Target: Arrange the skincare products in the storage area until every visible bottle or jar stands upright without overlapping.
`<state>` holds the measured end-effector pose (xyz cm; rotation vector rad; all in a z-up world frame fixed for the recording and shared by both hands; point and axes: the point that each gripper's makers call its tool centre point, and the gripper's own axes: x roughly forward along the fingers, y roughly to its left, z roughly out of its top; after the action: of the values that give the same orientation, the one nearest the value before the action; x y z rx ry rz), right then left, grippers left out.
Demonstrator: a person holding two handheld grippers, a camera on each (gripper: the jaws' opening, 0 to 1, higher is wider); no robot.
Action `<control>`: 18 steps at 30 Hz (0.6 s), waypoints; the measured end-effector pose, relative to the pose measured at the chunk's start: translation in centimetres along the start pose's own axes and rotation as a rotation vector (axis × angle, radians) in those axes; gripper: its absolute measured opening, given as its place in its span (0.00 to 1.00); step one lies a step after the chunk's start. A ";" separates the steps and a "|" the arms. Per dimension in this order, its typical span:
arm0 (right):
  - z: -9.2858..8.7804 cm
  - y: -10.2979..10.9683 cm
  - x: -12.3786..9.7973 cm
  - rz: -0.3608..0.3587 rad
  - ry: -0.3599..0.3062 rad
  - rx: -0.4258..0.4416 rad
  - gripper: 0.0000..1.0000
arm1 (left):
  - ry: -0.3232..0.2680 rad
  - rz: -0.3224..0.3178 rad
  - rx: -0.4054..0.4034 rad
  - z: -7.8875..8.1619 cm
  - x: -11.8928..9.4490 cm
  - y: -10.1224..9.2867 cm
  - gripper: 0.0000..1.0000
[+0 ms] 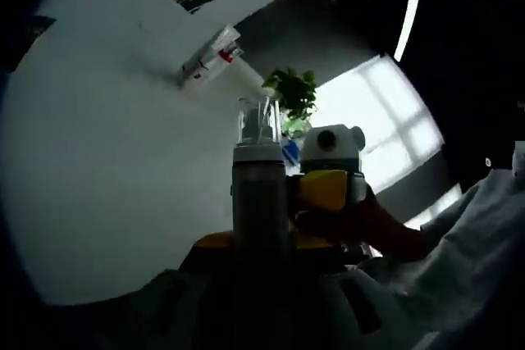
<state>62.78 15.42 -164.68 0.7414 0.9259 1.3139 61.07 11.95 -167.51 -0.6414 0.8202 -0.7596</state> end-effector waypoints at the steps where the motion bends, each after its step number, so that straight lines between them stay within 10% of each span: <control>1: 0.0 0.0 0.0 -0.003 -0.004 0.001 0.21 | 0.002 0.013 0.016 0.1 0.0 0.0 0.19; 10: 0.4 -1.6 0.5 -0.135 -0.096 0.073 0.19 | 0.077 0.257 0.234 0.1 0.4 2.2 0.19; 18: -0.4 -2.3 0.6 -0.193 -0.090 0.035 0.17 | 0.126 0.325 0.352 -0.9 0.6 3.3 0.20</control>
<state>63.53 15.74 -166.95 0.7135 0.9258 1.0894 61.69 13.18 -170.65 -0.1404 0.8538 -0.6290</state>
